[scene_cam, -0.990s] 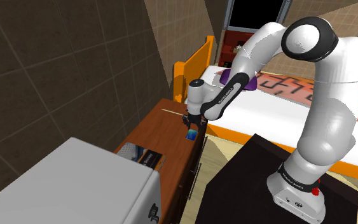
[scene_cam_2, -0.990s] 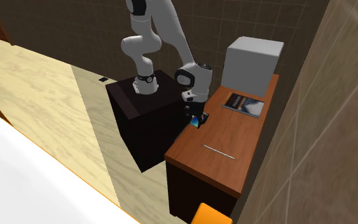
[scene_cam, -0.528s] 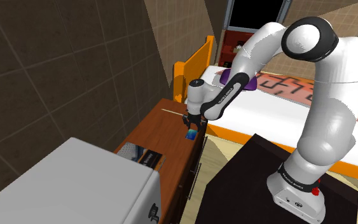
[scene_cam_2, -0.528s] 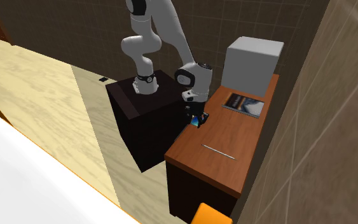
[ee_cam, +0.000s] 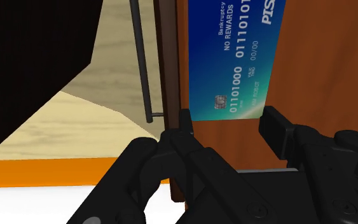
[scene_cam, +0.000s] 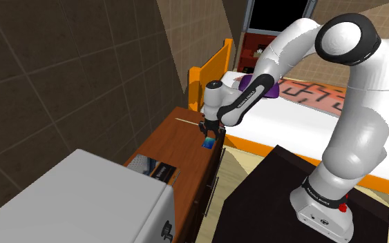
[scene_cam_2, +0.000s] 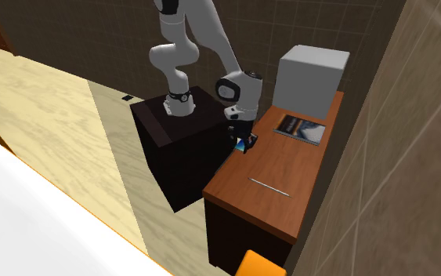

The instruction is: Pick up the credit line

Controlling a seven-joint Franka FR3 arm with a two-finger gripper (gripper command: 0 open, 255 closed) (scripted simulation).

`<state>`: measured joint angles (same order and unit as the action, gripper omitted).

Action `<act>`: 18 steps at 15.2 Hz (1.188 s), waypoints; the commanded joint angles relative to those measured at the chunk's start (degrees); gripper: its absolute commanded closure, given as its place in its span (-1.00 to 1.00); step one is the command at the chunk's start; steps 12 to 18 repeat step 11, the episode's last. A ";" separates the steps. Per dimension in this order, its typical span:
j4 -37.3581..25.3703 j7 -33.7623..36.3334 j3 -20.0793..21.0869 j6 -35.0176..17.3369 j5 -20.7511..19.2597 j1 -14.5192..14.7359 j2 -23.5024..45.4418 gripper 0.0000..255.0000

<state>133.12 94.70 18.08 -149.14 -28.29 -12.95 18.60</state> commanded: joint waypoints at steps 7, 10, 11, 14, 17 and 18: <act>0.48 -4.71 2.65 4.53 5.61 -1.85 -5.81 1.00; 0.46 -5.90 3.19 5.82 7.07 -2.17 -7.32 1.00; 0.46 -5.91 3.18 5.82 7.08 -2.17 -7.32 1.00; 0.46 -5.91 3.18 5.82 7.08 -2.17 -7.32 1.00; 0.46 -5.91 3.18 5.82 7.08 -2.17 -7.32 1.00; 0.46 -5.91 3.18 5.82 7.08 -2.17 -7.32 1.00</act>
